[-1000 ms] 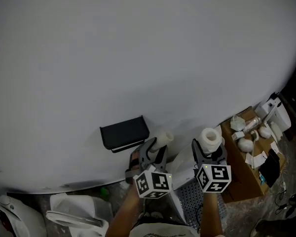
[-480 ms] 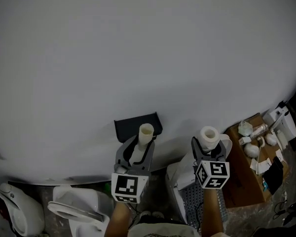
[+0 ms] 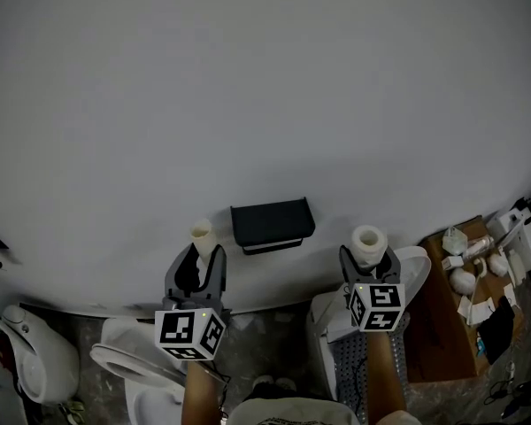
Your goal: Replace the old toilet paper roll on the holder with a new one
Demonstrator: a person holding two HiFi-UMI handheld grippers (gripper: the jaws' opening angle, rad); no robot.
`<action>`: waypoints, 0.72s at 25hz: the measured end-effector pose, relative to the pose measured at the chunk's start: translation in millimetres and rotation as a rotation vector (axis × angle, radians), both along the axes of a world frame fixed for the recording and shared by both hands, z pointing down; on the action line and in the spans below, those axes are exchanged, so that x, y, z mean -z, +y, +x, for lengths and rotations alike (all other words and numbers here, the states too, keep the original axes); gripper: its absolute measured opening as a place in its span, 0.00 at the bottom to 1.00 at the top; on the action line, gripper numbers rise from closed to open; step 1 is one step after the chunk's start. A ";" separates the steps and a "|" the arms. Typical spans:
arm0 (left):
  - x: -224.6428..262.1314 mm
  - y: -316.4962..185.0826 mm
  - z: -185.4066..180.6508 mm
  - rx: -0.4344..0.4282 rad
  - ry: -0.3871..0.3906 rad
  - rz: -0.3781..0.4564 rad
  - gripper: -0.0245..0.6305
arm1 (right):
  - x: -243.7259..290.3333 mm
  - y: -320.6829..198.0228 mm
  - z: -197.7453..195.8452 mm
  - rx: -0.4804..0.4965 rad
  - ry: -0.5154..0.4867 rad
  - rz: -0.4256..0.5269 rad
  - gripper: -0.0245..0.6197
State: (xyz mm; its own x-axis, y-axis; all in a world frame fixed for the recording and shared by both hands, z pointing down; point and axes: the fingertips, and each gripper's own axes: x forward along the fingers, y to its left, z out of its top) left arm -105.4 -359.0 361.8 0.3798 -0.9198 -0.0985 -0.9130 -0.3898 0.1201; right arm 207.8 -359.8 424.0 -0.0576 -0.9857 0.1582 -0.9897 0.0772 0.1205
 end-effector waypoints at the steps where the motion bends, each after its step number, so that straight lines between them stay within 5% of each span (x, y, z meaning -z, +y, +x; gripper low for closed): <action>1: -2.1 0.0 -6.7 0.015 0.001 -0.006 0.31 | -2.1 -2.3 -3.3 0.010 0.013 -0.007 0.52; 7: -9.2 2.5 -30.9 0.082 -0.029 -0.025 0.31 | -18.6 -16.8 -18.0 0.063 0.161 -0.061 0.52; 18: -17.2 8.5 -47.2 0.123 -0.039 -0.044 0.31 | -66.2 -42.5 -15.6 0.132 0.866 -0.203 0.52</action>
